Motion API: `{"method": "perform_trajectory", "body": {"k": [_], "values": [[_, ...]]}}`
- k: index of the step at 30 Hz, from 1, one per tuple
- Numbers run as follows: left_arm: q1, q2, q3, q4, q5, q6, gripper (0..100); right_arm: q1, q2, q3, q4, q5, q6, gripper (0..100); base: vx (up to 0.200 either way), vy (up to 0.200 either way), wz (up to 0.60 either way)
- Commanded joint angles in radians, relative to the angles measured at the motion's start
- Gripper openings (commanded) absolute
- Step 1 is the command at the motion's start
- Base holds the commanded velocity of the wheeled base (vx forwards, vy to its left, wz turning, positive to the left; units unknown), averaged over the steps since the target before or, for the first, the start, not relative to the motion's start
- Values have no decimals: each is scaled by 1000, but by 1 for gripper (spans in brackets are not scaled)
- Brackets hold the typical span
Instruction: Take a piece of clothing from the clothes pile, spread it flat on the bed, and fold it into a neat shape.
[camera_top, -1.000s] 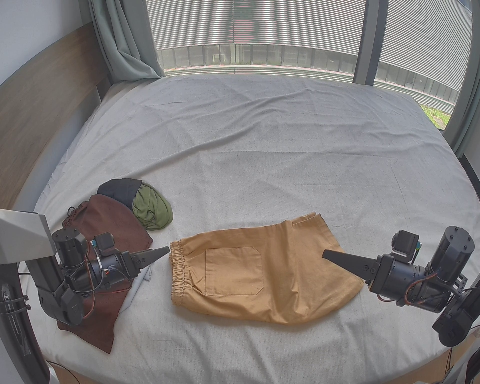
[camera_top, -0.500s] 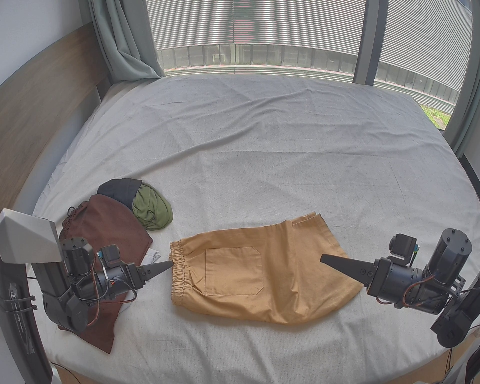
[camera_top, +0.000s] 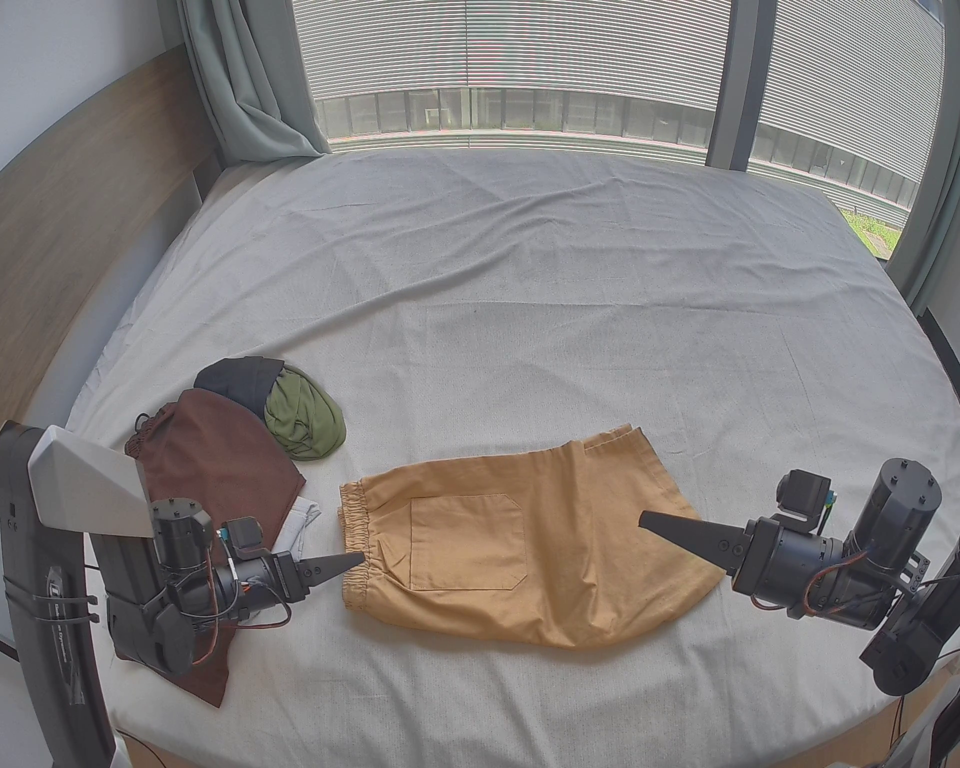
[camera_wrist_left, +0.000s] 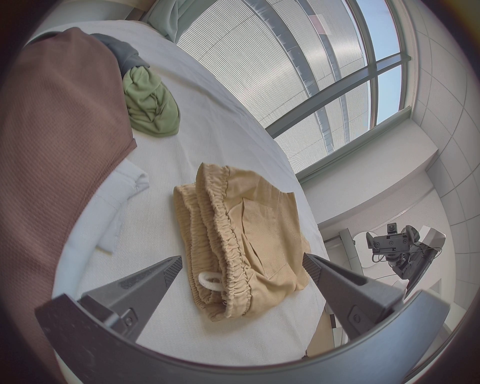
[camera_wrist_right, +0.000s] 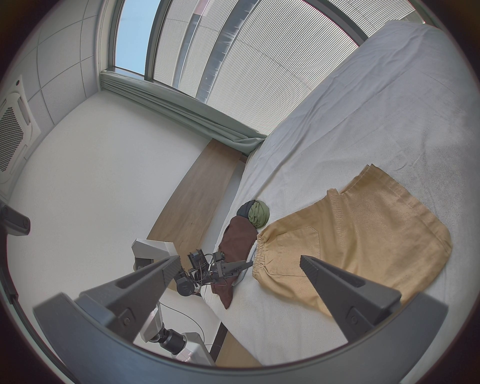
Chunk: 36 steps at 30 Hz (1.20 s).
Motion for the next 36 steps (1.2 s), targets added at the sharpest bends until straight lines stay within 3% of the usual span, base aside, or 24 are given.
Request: {"method": "perform_trajectory", "body": {"k": [1, 11, 20, 29, 36], "values": [[-11, 48, -5, -1, 1, 3, 100, 1, 4, 0, 0, 0, 0, 100, 0, 0, 0], [-54, 119, -30, -1, 80, 9, 100, 1, 23, 3, 0, 1, 0, 100, 0, 0, 0], [-83, 125, -41, -1, 98, -8, 100, 5, 26, 6, 0, 3, 0, 100, 0, 0, 0], [-144, 117, -84, -2, 161, -140, 100, 7, 32, 6, 0, 3, 0, 100, 0, 0, 0], [-140, 114, -117, -4, 181, -193, 100, 5, 32, 6, 0, 3, 0, 100, 0, 0, 0]]}}
